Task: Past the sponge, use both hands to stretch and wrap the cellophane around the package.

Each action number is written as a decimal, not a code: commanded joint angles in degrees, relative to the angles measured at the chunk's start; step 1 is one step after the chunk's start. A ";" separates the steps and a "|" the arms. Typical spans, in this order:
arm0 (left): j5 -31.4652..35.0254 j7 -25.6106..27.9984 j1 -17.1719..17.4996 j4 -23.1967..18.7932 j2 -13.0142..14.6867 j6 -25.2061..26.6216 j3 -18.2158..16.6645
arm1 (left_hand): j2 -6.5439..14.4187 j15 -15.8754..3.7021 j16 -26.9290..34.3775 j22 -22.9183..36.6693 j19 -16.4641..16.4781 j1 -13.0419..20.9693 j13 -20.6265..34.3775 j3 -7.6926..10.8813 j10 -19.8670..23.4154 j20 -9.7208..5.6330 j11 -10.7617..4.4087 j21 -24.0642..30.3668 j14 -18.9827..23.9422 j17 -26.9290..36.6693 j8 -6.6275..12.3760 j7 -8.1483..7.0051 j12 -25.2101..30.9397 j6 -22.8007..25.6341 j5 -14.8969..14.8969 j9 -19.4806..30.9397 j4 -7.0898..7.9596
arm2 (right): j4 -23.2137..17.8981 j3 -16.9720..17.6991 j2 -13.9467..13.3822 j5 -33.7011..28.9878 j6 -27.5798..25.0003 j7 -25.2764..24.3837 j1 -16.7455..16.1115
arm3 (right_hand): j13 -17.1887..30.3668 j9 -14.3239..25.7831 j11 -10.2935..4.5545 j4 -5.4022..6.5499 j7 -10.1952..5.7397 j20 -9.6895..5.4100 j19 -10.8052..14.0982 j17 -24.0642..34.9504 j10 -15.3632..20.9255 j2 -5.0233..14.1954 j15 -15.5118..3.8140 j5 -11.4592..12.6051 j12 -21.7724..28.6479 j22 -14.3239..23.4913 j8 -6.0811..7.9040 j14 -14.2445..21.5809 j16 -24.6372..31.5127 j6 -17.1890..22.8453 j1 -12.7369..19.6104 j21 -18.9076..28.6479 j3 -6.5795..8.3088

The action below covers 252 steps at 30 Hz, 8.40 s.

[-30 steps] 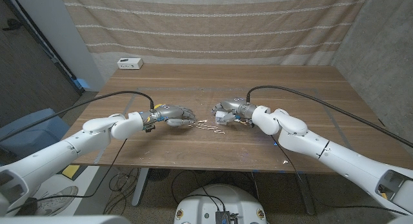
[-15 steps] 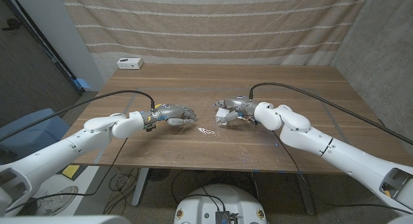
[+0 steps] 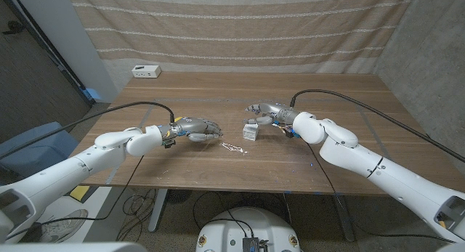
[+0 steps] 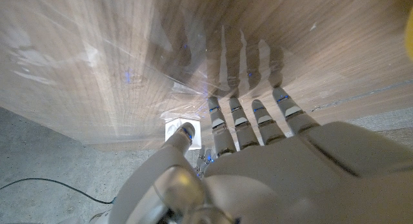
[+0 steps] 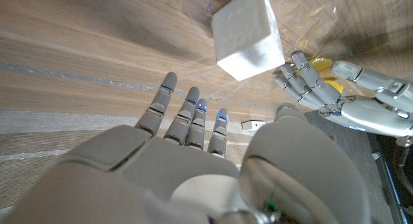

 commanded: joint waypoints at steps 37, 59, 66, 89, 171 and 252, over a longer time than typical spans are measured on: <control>-0.24 0.10 -0.54 0.79 -0.51 -0.45 0.23 | 0.82 -3.73 -0.02 0.16 0.38 -0.66 0.19 0.67 -0.10 0.15 0.23 -0.35 -0.18 0.04 0.45 0.05 -0.29 0.00 0.42 0.35 0.52 | -1.30 -12.54 9.47 -21.19 -61.36 -4.88 2.99 | 0.36 0.41 0.91 -5.69 1.39 -0.59 5.86 -2.86 2.27 0.57 -0.70 -4.89 1.59 0.17 0.11 2.42 1.04 2.27 4.48 -1.26 2.33; 0.14 0.57 -1.62 2.07 -1.24 -1.10 0.87 | 0.84 -3.86 -0.04 0.16 0.52 -0.51 0.19 1.12 -0.15 0.06 0.25 -0.48 -0.18 -0.01 0.47 0.05 -0.41 -0.09 0.45 0.35 0.44 | 11.02 -5.57 20.52 -61.67 -60.87 32.93 -0.29 | 1.41 0.49 1.44 -6.08 3.07 -1.32 10.66 -1.72 9.85 -0.35 -1.81 -3.89 5.28 0.24 1.21 10.49 5.15 8.88 2.90 -1.23 0.71; -0.12 0.52 -1.56 2.11 -1.22 -0.94 0.89 | 0.82 -3.94 -0.07 0.16 0.57 -0.40 0.19 1.30 -0.15 0.08 0.14 -0.53 -0.22 -0.03 0.46 -0.13 -0.44 -0.14 0.45 0.34 0.32 | 13.28 -4.96 21.44 -67.45 -58.32 39.79 0.05 | 1.96 0.39 2.06 -3.91 2.67 -1.04 9.40 -1.03 7.56 -0.60 0.26 -4.09 4.65 0.31 1.69 5.92 3.73 13.80 -1.59 -2.83 -1.48; -0.35 0.45 -1.98 2.71 -1.42 -0.91 1.16 | 0.78 -3.91 -0.16 0.16 0.66 0.00 0.20 1.84 -0.59 0.09 0.24 -0.70 -0.50 -0.07 0.37 -0.02 -0.65 -0.63 0.42 0.34 -0.10 | 14.99 0.43 25.42 -69.42 -47.36 49.40 -0.68 | 5.00 0.44 -0.08 -12.46 2.49 -2.03 13.93 5.83 20.73 0.20 -3.83 -0.45 12.02 0.53 0.37 18.30 15.30 23.29 10.30 -4.72 0.50; 0.09 0.27 -0.66 0.46 -0.70 0.78 0.77 | 0.50 -3.66 -0.09 0.22 0.81 0.06 0.22 2.85 -1.03 0.16 0.18 -1.24 -0.79 -0.03 0.47 -0.28 -0.71 -0.90 0.22 0.36 -0.31 | 9.16 19.83 6.98 67.82 12.13 -4.79 -12.61 | 18.60 5.07 -4.82 -14.93 5.31 -9.14 26.71 25.25 36.75 3.65 -10.79 -4.83 34.02 2.20 3.75 44.42 32.89 38.20 43.45 9.23 7.78; 2.02 36.79 22.51 -15.40 5.58 17.78 -17.96 | -0.56 -2.11 2.07 0.55 3.79 7.75 1.01 4.50 10.02 -0.47 1.00 -1.38 13.72 0.62 1.95 3.77 2.07 8.03 -1.16 0.93 -12.25 | 7.12 7.06 -0.83 62.41 14.29 7.37 -4.06 | 0.19 0.41 7.33 -2.37 8.41 0.27 11.96 -4.78 9.35 4.79 8.13 -4.33 6.89 -0.45 -0.30 11.99 -1.46 10.29 12.38 6.66 9.70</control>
